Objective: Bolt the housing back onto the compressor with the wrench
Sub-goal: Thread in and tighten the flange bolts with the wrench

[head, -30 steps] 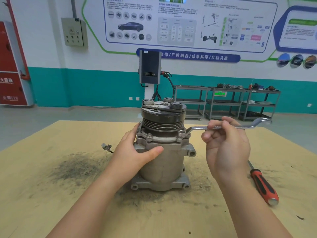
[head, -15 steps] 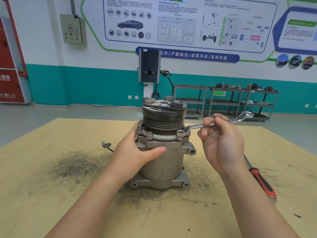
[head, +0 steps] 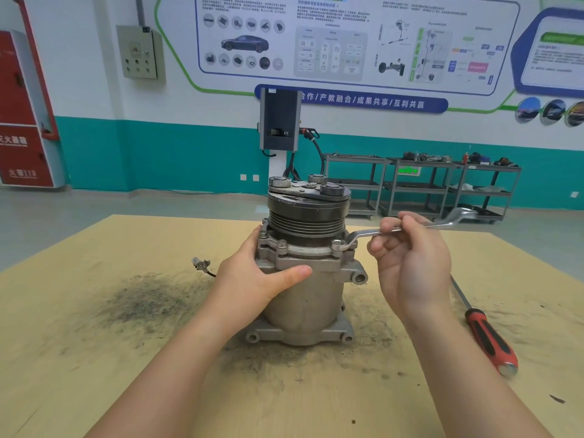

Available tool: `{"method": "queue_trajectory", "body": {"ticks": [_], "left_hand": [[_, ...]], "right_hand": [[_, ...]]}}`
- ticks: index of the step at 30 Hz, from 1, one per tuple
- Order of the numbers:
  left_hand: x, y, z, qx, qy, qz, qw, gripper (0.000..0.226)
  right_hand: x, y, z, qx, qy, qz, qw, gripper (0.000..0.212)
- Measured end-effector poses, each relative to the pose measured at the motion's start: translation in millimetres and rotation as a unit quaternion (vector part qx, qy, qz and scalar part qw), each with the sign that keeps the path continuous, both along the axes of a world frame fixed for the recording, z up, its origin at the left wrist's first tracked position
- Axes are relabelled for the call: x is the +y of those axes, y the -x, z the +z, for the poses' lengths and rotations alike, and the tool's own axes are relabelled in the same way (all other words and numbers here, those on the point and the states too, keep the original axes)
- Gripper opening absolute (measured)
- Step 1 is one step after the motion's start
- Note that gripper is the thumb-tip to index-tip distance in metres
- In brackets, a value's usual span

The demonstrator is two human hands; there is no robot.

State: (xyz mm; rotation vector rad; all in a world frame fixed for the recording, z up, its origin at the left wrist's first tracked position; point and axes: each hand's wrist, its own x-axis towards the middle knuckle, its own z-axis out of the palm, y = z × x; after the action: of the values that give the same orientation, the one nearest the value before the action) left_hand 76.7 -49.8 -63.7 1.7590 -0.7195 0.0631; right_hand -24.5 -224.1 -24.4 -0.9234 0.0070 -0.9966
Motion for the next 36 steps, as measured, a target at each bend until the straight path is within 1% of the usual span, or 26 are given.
{"method": "queue_trajectory", "body": {"ticks": [2, 3, 5, 6, 8, 9, 11, 12, 14, 15, 16, 17, 19, 20, 22, 24, 27, 30, 32, 34, 36], "left_hand": [[0.1, -0.8, 0.7, 0.002, -0.003, 0.000, 1.000, 0.103], [0.3, -1.3, 0.7, 0.001, -0.001, 0.001, 1.000, 0.101], [0.4, -2.0, -0.5, -0.001, 0.000, 0.004, 1.000, 0.092], [0.5, -2.1, -1.5, -0.001, -0.001, 0.003, 1.000, 0.084], [0.9, -2.4, -2.8, -0.001, -0.002, 0.003, 1.000, 0.069], [0.8, -3.0, -3.3, -0.002, 0.001, 0.006, 1.000, 0.065], [-0.9, -3.4, -2.9, -0.010, 0.003, 0.012, 1.000, 0.065], [-1.7, -3.2, -2.0, -0.015, 0.002, 0.015, 1.000, 0.065], [-2.2, -2.5, -0.7, -0.021, 0.007, 0.014, 1.000, 0.069], [-1.8, -2.3, -1.2, -0.021, 0.011, 0.011, 1.000, 0.071], [-1.4, -2.5, -2.1, -0.018, 0.012, 0.009, 1.000, 0.071], [-0.6, -2.7, -3.2, -0.014, 0.012, 0.008, 1.000, 0.070], [0.1, -2.4, -3.9, -0.008, 0.011, 0.007, 1.000, 0.069], [0.1, -1.9, -3.6, -0.008, 0.011, 0.007, 1.000, 0.070], [0.1, -0.8, -1.8, -0.009, 0.007, 0.005, 1.000, 0.066], [0.0, 0.0, -0.9, -0.008, 0.009, 0.000, 1.000, 0.060], [-0.7, -0.9, -2.4, -0.011, 0.012, 0.001, 1.000, 0.064], [-0.3, -0.4, -2.6, -0.013, 0.007, 0.005, 1.000, 0.059], [-0.4, 0.1, -2.2, -0.011, 0.009, 0.005, 1.000, 0.058], [-0.6, 0.3, -2.2, -0.009, 0.009, 0.006, 1.000, 0.057], [-0.2, 0.3, -2.3, -0.006, 0.010, 0.004, 1.000, 0.058]], "right_hand": [[13.7, 2.6, -10.7, -0.035, 0.049, -0.101, 0.993, 0.015], [21.7, 3.6, -15.6, -0.055, 0.083, -0.157, 0.982, 0.014], [36.8, 4.8, -24.1, -0.105, 0.178, -0.258, 0.944, 0.014], [42.7, 4.9, -28.4, -0.127, 0.233, -0.286, 0.921, 0.014], [52.5, 4.3, -35.7, -0.140, 0.338, -0.296, 0.882, 0.015], [56.2, 3.8, -38.5, -0.132, 0.387, -0.294, 0.864, 0.018], [62.1, 2.1, -41.6, -0.110, 0.466, -0.301, 0.825, 0.023], [64.1, 1.9, -41.2, -0.102, 0.487, -0.304, 0.812, 0.025], [64.9, 3.4, -36.0, -0.097, 0.504, -0.300, 0.804, 0.032], [63.6, 5.4, -32.0, -0.104, 0.496, -0.288, 0.813, 0.035], [61.3, 8.2, -27.2, -0.117, 0.467, -0.267, 0.835, 0.034], [58.0, 11.5, -21.9, -0.131, 0.415, -0.243, 0.867, 0.030], [47.9, 17.3, -12.8, -0.136, 0.275, -0.188, 0.933, 0.026], [42.5, 19.0, -9.3, -0.127, 0.207, -0.151, 0.958, 0.026], [32.1, 19.4, -5.7, -0.102, 0.110, -0.072, 0.986, 0.029], [22.8, 17.5, -4.1, -0.078, 0.072, -0.028, 0.994, 0.034], [12.3, 14.7, -3.2, -0.066, 0.054, 0.024, 0.996, 0.035], [1.4, 13.6, -0.8, -0.048, 0.011, 0.087, 0.995, 0.038], [-2.5, 12.0, 1.5, -0.027, -0.018, 0.110, 0.993, 0.040], [0.0, 9.5, 1.2, -0.022, -0.023, 0.085, 0.996, 0.039], [11.7, 7.5, -5.6, -0.043, 0.008, 0.007, 0.999, 0.038]]}}
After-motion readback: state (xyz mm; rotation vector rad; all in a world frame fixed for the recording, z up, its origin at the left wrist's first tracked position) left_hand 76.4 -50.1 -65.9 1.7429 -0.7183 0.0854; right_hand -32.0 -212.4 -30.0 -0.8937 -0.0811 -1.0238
